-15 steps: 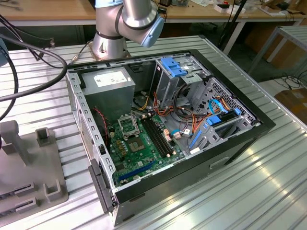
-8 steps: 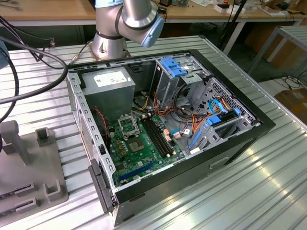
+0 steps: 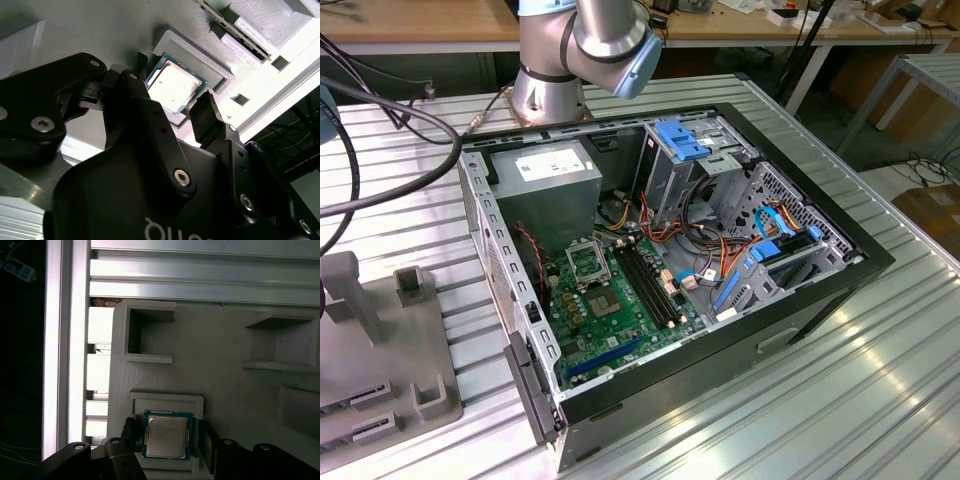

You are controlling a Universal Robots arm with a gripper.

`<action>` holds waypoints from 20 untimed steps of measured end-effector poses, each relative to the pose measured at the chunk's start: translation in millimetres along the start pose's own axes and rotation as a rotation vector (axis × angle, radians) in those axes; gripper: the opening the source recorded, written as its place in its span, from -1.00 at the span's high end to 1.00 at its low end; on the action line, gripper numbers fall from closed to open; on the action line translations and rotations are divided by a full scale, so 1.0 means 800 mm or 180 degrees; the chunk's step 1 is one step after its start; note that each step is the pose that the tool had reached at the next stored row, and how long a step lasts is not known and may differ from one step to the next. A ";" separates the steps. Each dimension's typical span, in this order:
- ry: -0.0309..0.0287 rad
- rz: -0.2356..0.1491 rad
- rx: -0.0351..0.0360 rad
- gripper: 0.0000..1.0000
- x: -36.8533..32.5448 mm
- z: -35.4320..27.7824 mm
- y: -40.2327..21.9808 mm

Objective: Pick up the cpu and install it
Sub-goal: 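Pick up the cpu and move it towards the insertion slot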

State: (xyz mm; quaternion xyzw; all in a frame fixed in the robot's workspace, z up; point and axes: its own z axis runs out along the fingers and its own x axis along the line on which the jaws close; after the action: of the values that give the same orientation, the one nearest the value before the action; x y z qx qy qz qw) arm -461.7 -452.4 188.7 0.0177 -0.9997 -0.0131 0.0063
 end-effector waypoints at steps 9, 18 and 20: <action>0.0001 0.0000 0.0000 -0.23 0.0022 -0.0009 0.0001; 0.0002 0.0000 0.0001 -0.23 0.0019 -0.0023 0.0002; 0.0002 0.0000 0.0001 -0.23 0.0015 -0.0023 0.0001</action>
State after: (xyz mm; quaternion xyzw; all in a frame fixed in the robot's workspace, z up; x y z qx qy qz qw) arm -462.9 -452.4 190.5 0.0177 -0.9997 -0.0129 0.0067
